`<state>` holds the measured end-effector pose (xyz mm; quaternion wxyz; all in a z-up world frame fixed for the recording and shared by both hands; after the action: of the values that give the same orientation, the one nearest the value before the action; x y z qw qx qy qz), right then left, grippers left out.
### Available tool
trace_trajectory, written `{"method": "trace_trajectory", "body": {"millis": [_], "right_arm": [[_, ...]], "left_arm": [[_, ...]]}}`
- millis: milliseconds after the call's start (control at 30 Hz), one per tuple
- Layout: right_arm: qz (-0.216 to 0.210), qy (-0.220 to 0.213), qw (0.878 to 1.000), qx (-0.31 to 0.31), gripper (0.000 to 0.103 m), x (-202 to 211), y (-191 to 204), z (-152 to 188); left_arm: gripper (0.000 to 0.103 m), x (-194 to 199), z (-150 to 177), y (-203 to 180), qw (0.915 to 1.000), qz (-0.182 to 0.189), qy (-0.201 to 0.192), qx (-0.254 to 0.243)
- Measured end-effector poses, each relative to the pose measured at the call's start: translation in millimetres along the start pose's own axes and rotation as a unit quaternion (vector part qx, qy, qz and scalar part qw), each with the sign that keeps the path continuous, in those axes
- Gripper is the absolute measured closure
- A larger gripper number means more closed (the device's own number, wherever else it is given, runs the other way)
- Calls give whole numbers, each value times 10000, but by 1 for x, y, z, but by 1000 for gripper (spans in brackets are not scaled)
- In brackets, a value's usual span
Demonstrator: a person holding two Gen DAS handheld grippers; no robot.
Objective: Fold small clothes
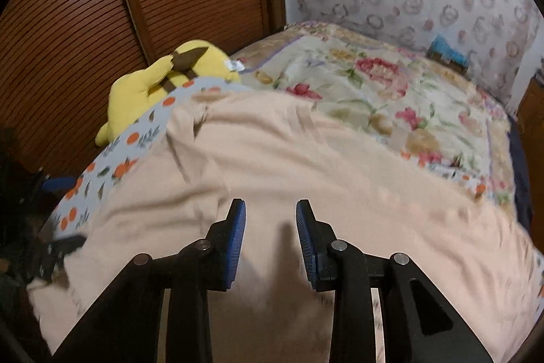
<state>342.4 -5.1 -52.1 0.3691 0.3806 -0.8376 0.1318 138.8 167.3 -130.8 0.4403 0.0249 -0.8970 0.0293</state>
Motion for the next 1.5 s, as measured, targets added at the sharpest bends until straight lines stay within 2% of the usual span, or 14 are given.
{"method": "trace_trajectory", "body": {"millis": [200, 267, 333, 467, 533, 600, 800, 867, 900, 967, 1033, 1067, 1300, 1500], "right_arm": [[-174, 170, 9996, 164, 71, 6, 3, 14], [-176, 150, 9991, 360, 82, 5, 9, 15], [-286, 185, 9986, 412, 98, 5, 13, 14], [-100, -229, 9993, 291, 99, 34, 11, 17], [160, -250, 9995, 104, 99, 47, 4, 24], [168, -172, 9997, 15, 99, 51, 0, 33], [394, -108, 9991, 67, 99, 56, 4, 42], [486, -246, 9985, -57, 92, 66, 0, 43], [542, -329, 9979, -113, 82, 73, -4, 45], [619, -476, 9967, -244, 72, 88, -11, 52], [723, -621, 9948, -352, 56, 105, -14, 63], [776, -676, 9939, -407, 52, 113, -17, 69], [1402, -918, 9821, -863, 51, 167, -41, 122], [1978, -970, 9660, -1356, 51, 208, -69, 174]], "left_arm": [[0, 0, 0, 0, 10000, -1, -1, 2], [0, 0, 0, 0, 10000, 0, -1, 1], [0, 0, 0, 0, 10000, -1, -1, 1], [0, 1, 0, 0, 10000, -32, -7, -2], [0, 5, -1, -1, 9996, -247, -67, -67], [0, 14, -3, -6, 9986, -429, -241, -203], [0, 34, -21, -20, 9981, -185, -554, -217], [0, 35, -30, -25, 9976, -145, -643, -232], [0, 36, -34, -29, 9973, -118, -680, -230], [0, 35, -44, -36, 9971, 5, -728, -233], [0, 33, -54, -48, 9964, 138, -795, -268], [0, 31, -58, -53, 9961, 178, -818, -293], [0, 12, -78, -115, 9927, 687, -735, -672], [0, -6, -85, -169, 9871, 991, -594, -1110]]}}
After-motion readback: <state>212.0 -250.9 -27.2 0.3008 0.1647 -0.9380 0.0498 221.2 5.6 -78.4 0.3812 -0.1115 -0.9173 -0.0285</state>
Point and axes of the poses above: each gripper's, at about its wrist camera, not at the fingertips, and x roughly against the way its jaws point, y to its left, z to its underside, the point moved 3 cm from there along -x, roughly the way its jaws point, and after that the axes turned 1 degree about -z, right-handed, at the moved point
